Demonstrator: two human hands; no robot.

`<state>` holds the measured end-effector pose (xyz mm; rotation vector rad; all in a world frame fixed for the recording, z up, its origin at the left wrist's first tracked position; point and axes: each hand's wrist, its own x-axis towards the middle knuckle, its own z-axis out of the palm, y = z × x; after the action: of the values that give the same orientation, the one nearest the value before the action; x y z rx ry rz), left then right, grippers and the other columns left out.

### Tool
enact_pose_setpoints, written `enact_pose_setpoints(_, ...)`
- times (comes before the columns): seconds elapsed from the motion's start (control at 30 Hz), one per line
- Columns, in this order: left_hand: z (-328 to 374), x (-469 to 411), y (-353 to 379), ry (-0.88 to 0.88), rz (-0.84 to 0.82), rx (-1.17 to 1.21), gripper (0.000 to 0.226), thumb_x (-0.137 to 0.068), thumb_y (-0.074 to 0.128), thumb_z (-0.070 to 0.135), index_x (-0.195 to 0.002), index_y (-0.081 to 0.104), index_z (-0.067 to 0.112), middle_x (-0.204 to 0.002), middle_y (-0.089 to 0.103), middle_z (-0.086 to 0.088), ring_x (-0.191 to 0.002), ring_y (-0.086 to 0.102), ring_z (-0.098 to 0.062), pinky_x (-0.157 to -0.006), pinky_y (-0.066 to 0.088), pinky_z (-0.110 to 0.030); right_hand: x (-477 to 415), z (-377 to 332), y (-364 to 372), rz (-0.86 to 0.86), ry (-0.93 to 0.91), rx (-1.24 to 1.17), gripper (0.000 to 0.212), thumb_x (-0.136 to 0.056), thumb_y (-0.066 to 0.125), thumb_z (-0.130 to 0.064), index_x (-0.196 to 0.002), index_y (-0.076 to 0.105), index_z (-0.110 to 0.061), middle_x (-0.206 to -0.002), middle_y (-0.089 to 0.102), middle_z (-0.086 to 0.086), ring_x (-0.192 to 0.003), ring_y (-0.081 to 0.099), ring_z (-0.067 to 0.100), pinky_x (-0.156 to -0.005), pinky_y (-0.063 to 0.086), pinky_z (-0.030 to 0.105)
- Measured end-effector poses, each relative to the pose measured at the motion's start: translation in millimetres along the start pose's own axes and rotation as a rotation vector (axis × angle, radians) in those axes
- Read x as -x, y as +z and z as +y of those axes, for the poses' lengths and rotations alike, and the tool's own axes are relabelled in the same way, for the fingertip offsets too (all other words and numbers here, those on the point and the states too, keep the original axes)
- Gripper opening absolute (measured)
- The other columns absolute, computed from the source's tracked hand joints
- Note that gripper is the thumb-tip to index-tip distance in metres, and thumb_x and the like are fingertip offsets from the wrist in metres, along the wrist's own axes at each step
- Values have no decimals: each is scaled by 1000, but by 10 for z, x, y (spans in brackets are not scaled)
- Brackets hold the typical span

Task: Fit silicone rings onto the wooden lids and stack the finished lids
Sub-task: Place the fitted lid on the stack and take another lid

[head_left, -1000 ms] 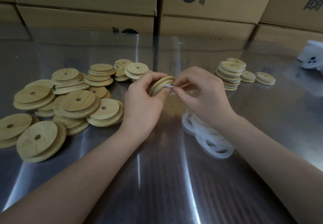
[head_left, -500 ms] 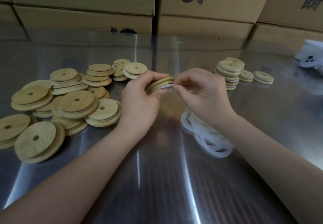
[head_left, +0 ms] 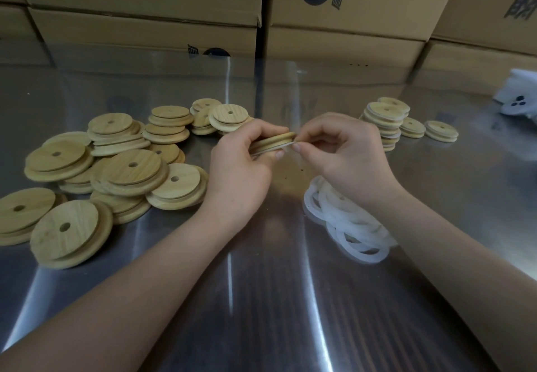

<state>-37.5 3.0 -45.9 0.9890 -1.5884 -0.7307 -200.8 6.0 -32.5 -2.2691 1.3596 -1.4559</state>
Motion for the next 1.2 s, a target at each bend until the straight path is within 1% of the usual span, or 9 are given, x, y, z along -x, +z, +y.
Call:
enact_pose_setpoints(0.1, 2, 9, 2, -17, -28, 12, 26, -84, 68, -1, -94, 69, 24, -94, 70, 12, -94, 64, 0, -87, 50, -19, -3, 16, -25, -26, -35, 36, 6, -79, 75, 0, -78, 72, -5, -79, 68, 7, -76, 66, 18, -71, 55, 31)
enact_pose_setpoints(0.23, 4, 27, 3, -44, -43, 62, 21, -85, 70, 2, -99, 70, 17, -94, 70, 9, -92, 64, -1, -84, 51, -18, 5, 30, -24, -31, -112, 94, 5, -79, 75, 0, -79, 71, -3, -79, 67, 6, -76, 65, 17, -71, 55, 30)
enact_pose_setpoints(0.4, 15, 26, 3, -118, -48, 153, 26, -85, 70, 4, -107, 72, 18, -98, 71, 8, -96, 65, -2, -89, 51, -21, 9, 25, 9, -33, -207, 133, 4, -80, 74, 0, -80, 70, -1, -78, 65, 8, -75, 63, 21, -69, 55, 37)
enact_pose_setpoints(0.53, 31, 30, 7, -189, -43, 252, 25, -87, 69, 5, -105, 72, 22, -99, 72, 7, -101, 66, -9, -96, 53, -38, 3, 26, 8, -1, -230, 150, 4, -81, 74, 1, -82, 70, 0, -79, 66, 9, -75, 63, 22, -69, 53, 38)
enact_pose_setpoints(0.63, 44, 31, 16, -236, -30, 320, 23, -88, 68, 5, -102, 72, 23, -100, 72, 2, -103, 67, -15, -96, 54, -47, 3, 27, 19, 4, -226, 155, 5, -82, 74, 0, -85, 70, -1, -80, 66, 8, -76, 62, 21, -70, 52, 36)
enact_pose_setpoints(0.8, 51, 43, 20, -318, -31, 425, 20, -91, 65, 6, -100, 70, 23, -99, 74, -2, -99, 69, -16, -86, 59, -41, 0, 42, 26, 15, -232, 163, 6, -82, 74, -2, -87, 71, -1, -82, 66, 8, -76, 62, 20, -70, 53, 35)
enact_pose_setpoints(0.9, 43, 43, 11, -349, -46, 452, 19, -91, 65, 6, -103, 69, 20, -98, 75, -3, -99, 70, -17, -85, 57, -40, 1, 55, 26, 21, -241, 166, 5, -84, 75, -4, -87, 72, -1, -81, 67, 9, -75, 62, 21, -69, 52, 35)
enact_pose_setpoints(1.03, 49, 28, -7, -352, -62, 478, 22, -87, 67, -3, -102, 68, 12, -93, 76, -9, -85, 72, -17, -78, 59, -36, -3, 59, 29, 49, -287, 160, 3, -84, 74, -2, -85, 74, 0, -80, 67, 10, -75, 62, 19, -70, 50, 29)
enact_pose_setpoints(1.2, 49, 34, 6, -331, -68, 390, 23, -84, 71, -2, -101, 67, 13, -88, 76, -10, -88, 73, -28, -78, 59, -47, 8, 69, 39, 22, -302, 199, 2, -86, 70, -1, -84, 71, 0, -81, 64, 8, -76, 58, 17, -70, 49, 30)
